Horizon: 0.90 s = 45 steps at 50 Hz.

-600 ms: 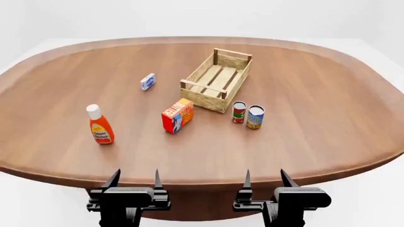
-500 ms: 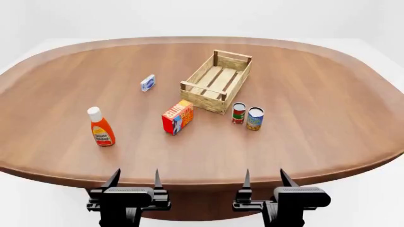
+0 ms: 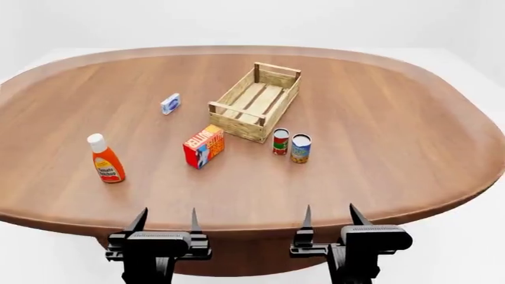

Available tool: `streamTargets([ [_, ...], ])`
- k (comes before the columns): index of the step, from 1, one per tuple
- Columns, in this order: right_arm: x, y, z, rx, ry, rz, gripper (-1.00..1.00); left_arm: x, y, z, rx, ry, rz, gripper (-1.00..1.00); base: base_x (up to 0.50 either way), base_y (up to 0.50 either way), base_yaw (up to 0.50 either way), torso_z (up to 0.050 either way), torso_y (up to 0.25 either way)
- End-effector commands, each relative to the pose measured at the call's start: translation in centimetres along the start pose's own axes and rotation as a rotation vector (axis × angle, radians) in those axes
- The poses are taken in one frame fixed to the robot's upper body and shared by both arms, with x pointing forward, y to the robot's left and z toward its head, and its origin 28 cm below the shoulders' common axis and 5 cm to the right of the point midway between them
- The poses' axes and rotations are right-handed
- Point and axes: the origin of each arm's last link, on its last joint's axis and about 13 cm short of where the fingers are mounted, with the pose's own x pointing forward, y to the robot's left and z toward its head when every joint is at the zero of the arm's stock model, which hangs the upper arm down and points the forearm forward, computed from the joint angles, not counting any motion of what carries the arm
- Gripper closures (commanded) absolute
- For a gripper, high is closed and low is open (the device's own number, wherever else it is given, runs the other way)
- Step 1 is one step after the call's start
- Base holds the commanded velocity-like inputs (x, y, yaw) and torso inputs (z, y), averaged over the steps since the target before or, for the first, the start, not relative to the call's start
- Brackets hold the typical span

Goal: Pick up the ketchup, and put it in the wooden tray.

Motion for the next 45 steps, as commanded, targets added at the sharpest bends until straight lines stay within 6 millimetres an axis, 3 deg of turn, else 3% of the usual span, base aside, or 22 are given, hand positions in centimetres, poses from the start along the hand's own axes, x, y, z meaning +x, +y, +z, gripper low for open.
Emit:
streamTargets([
  [1, 0.4, -0.1, 0.6, -0.005, -0.01, 0.013, -1.0, 0.2, 0.0, 0.1, 0.007, -0.008, 0.009, -1.0, 0.0, -0.5, 0.0, 0.0, 0.0],
  [13, 1.9, -0.1, 1.3, -0.018, -0.01, 0.03, -1.0, 1.1, 0.3, 0.8, 0.039, -0.048, 0.027, -1.0, 0.0, -0.5, 0.0, 0.0, 0.0],
  [19, 2.5, -0.5, 2.3, -0.036, -0.02, 0.042, -1.0, 2.3, 0.6, 2.2, 0.042, -0.084, 0.035, -1.0, 0.0, -0.5, 0.0, 0.0, 0.0],
  [21, 5.1, -0.4, 5.0, -0.044, -0.035, 0.099, -1.0, 4.6, 1.8, 5.3, 0.067, -0.126, 0.02, -1.0, 0.0, 0.0, 0.0, 0.0, 0.0],
  [24, 6.3, -0.3, 6.6, -0.054, -0.045, 0.129, -1.0, 5.9, 2.4, 7.0, 0.079, -0.152, 0.014, -1.0, 0.0, 0.0, 0.0, 0.0, 0.0],
  [34, 7.4, -0.3, 7.9, -0.081, -0.035, 0.17, -1.0, 6.9, 2.8, 8.7, 0.093, -0.191, 0.018, -1.0, 0.0, 0.0, 0.0, 0.0, 0.0],
  [45, 7.7, -0.7, 9.1, -0.111, -0.055, 0.186, -1.0, 7.9, 2.9, 9.9, 0.118, -0.228, 0.022, -1.0, 0.33, 0.0, 0.0, 0.0, 0.0],
])
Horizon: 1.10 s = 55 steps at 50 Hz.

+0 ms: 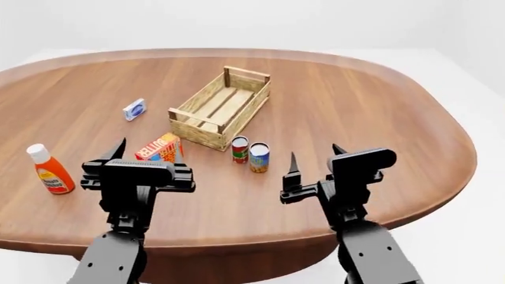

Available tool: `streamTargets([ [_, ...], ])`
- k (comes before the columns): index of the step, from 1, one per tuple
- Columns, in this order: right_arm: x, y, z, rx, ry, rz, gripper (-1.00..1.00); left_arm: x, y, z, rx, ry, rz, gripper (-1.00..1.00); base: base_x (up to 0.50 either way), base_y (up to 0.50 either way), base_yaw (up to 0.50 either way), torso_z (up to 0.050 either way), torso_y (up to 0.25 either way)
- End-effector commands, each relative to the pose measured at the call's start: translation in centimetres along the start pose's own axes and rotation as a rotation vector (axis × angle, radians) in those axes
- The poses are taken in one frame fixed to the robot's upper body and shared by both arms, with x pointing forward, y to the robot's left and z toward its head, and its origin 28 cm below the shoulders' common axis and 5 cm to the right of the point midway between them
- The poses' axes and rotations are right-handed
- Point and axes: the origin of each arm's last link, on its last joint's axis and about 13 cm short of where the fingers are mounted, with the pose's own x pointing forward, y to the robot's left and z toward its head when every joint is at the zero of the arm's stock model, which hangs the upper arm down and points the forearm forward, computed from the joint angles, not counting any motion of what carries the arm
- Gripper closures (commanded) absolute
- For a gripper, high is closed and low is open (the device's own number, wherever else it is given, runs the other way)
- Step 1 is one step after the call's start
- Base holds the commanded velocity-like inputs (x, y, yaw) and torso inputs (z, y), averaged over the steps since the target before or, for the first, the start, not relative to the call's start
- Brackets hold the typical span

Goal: Pick up the ketchup, and put it in the wooden tray.

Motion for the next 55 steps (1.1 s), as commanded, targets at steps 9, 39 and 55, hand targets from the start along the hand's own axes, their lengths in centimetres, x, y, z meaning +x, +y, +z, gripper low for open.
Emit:
streamTargets([
  [9, 0.6, -0.6, 1.3, -0.02, -0.012, 0.02, -1.0, 1.3, 0.3, 1.2, 0.025, -0.031, 0.0, -1.0, 0.36, 0.0, 0.0, 0.0, 0.0],
  [39, 1.3, -0.7, 1.7, -0.062, -0.041, -0.014, -1.0, 1.3, 0.2, 1.0, 0.041, -0.031, 0.002, -1.0, 0.27, 0.0, 0.0, 0.0, 0.0],
  [55, 1.7, -0.9, 2.4, -0.085, -0.045, 0.013, -1.0, 1.2, 0.3, 1.0, 0.036, -0.029, 0.008, -1.0, 0.0, 0.0, 0.41, 0.0, 0.0],
])
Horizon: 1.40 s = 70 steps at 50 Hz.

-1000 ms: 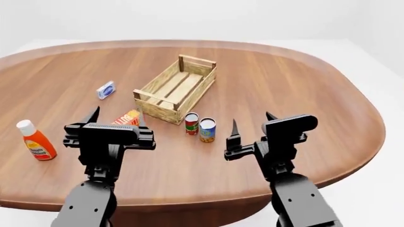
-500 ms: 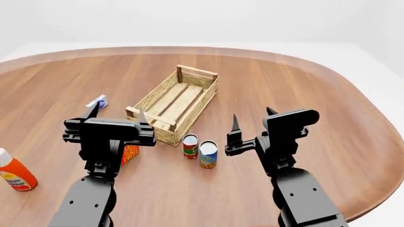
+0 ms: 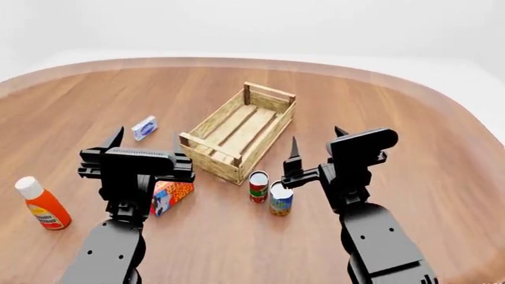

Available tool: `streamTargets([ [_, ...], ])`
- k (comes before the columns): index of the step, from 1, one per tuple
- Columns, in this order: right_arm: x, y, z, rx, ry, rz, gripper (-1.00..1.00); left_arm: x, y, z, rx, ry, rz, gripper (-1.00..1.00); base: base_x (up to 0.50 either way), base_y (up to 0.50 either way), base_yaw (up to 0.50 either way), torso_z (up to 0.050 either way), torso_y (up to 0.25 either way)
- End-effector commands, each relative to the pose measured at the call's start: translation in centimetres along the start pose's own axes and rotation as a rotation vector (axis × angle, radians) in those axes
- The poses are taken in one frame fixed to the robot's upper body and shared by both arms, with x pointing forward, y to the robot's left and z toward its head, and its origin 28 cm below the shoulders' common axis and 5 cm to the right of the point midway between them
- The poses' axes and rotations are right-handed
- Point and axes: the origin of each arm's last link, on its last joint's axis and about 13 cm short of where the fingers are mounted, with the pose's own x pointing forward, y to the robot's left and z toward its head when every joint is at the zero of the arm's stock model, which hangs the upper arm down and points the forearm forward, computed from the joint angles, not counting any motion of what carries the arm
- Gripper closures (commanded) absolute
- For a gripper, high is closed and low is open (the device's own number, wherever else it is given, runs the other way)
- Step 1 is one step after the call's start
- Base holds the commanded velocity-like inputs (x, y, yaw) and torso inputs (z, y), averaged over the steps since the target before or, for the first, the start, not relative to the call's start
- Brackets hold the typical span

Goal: Pick up the ketchup, and put it in the wooden tray.

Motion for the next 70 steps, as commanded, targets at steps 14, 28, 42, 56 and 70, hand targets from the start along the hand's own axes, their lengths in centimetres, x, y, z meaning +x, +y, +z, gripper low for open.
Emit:
streamTargets([
  [14, 0.51, -0.06, 0.25, -0.02, -0.002, 0.022, -1.0, -0.02, 0.01, -0.14, -0.001, 0.002, 0.008, -1.0, 0.0, 0.0, 0.5, 0.0, 0.0],
  [28, 0.54, -0.07, 0.27, -0.039, -0.001, 0.006, -1.0, -0.07, -0.11, -0.26, -0.004, 0.008, 0.006, -1.0, 0.0, 0.0, 0.38, 0.0, 0.0],
  [42, 0.73, 0.07, 0.31, -0.014, 0.01, 0.02, -1.0, 0.11, -0.02, -0.25, -0.003, 0.008, 0.014, -1.0, 0.08, -0.34, 0.0, 0.0, 0.0],
  [56, 0.99, 0.17, 0.6, -0.032, 0.005, 0.032, -1.0, 0.3, 0.14, -0.22, -0.001, 0.008, 0.024, -1.0, 0.02, -0.1, 0.0, 0.0, 0.0],
  [70, 0.78, 0.3, 0.54, -0.02, 0.009, 0.057, -1.0, 0.24, 0.16, -0.34, -0.005, 0.011, 0.026, -1.0, 0.35, 0.08, 0.0, 0.0, 0.0],
])
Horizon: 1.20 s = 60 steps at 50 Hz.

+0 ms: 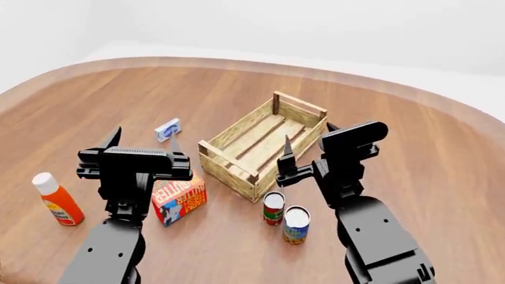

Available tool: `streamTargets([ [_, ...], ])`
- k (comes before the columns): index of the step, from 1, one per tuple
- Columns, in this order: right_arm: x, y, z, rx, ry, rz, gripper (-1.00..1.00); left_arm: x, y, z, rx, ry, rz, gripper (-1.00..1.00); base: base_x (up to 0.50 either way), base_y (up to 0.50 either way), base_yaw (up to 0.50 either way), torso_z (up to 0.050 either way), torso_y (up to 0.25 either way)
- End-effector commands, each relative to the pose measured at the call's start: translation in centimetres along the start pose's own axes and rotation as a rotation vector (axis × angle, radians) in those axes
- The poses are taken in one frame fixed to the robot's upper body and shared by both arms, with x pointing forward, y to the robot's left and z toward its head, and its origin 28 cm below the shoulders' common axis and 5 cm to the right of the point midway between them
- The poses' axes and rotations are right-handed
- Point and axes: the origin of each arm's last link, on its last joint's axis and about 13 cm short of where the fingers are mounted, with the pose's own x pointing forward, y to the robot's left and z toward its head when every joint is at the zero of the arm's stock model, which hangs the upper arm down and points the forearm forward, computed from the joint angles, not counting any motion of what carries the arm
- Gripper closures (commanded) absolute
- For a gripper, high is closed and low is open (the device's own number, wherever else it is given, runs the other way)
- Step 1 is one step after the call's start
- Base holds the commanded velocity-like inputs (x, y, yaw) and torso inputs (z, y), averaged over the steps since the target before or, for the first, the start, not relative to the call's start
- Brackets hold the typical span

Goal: Pick up the ketchup, and put it in the wooden tray.

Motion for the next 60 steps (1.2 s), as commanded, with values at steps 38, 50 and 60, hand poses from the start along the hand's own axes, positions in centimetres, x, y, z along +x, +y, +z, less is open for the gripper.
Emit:
streamTargets([
  [38, -0.2, 0.2, 0.0, 0.002, -0.008, -0.007, -1.0, -0.3, 0.3, 0.0, -0.01, 0.003, 0.011, -1.0, 0.35, 0.08, 0.0, 0.0, 0.001],
  [50, -0.8, 0.0, 0.1, 0.004, -0.01, -0.017, -1.0, -1.5, 1.5, 0.7, -0.012, -0.003, 0.056, -1.0, 0.0, 0.0, 0.0, 0.0, 0.0],
  [60, -1.3, -0.1, 0.4, 0.012, -0.021, -0.012, -1.0, -4.0, 3.6, 1.0, 0.016, 0.016, 0.139, -1.0, 0.0, 0.0, 0.0, 0.0, 0.0],
])
